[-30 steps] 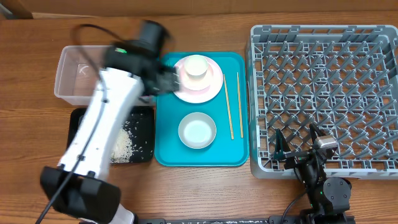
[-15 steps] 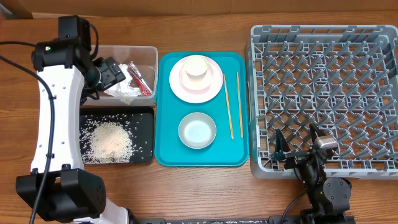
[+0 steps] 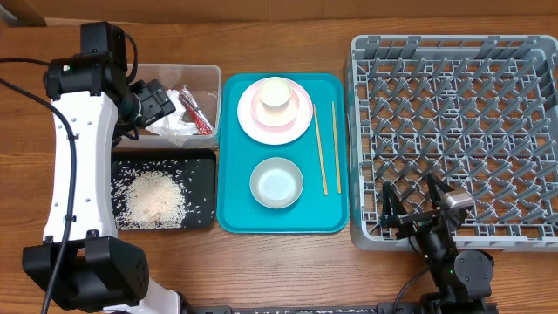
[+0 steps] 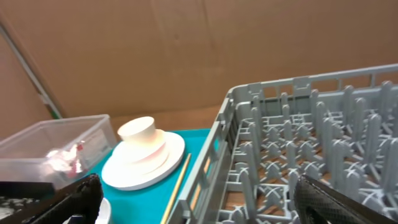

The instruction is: Sort waste into correct bins and load items into the dishwasher

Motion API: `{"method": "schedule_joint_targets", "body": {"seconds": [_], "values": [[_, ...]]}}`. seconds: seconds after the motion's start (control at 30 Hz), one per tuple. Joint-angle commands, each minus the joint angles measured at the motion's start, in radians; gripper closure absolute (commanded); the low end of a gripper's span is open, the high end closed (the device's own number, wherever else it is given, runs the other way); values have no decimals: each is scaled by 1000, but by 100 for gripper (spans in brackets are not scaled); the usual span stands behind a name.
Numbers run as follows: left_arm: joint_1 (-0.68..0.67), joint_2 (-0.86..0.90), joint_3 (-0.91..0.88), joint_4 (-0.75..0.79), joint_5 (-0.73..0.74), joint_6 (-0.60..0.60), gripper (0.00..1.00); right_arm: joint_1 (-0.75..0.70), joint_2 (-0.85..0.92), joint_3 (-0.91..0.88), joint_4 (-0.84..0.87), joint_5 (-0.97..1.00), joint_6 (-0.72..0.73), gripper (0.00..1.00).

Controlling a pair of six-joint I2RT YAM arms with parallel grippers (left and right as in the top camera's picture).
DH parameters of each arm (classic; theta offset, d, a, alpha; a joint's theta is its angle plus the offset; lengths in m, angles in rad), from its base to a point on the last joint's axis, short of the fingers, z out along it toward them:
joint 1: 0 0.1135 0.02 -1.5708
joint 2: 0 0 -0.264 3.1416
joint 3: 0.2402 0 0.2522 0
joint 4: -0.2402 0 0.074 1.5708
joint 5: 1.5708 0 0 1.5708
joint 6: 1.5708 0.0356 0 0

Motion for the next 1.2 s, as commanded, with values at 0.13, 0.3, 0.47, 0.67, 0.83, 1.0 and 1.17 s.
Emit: {"method": "schedule_joint_targets", "body": {"seconds": [0.13, 0.3, 0.47, 0.67, 0.83, 1.0, 1.17], "values": [[3, -3, 23, 3, -2, 2, 0, 2, -11, 121, -87, -69, 51, 0], [3, -3, 23, 3, -2, 2, 0, 2, 20, 303, -268, 42, 11, 0], [3, -3, 23, 3, -3, 2, 0, 2, 180, 510, -432, 60, -18, 0], [3, -3, 23, 3, -2, 2, 0, 2, 558, 895, -792, 49, -2, 0], [3, -3, 23, 3, -3, 2, 0, 2, 892, 1262, -1098, 2, 51, 0], [3, -3, 23, 3, -3, 2, 0, 2, 1149, 1494, -1231, -270, 51, 0], [3, -3, 23, 3, -2, 2, 0, 2, 1309, 1514, -1167, -674, 50, 0]]}}
